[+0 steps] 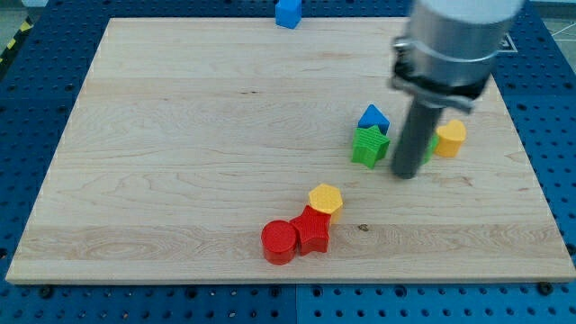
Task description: Move yellow heart to the green circle
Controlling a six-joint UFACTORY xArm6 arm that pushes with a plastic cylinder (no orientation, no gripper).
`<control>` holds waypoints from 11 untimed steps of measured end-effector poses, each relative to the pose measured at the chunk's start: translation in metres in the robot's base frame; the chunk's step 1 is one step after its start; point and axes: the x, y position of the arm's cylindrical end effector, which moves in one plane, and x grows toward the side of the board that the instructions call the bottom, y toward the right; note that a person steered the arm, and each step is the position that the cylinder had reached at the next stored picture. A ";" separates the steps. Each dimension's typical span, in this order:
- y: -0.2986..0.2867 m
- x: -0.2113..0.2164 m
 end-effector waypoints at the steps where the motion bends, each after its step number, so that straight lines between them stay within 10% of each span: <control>1: 0.069 -0.038; 3: 0.105 -0.107; 8: 0.181 -0.053; 11: 0.187 -0.104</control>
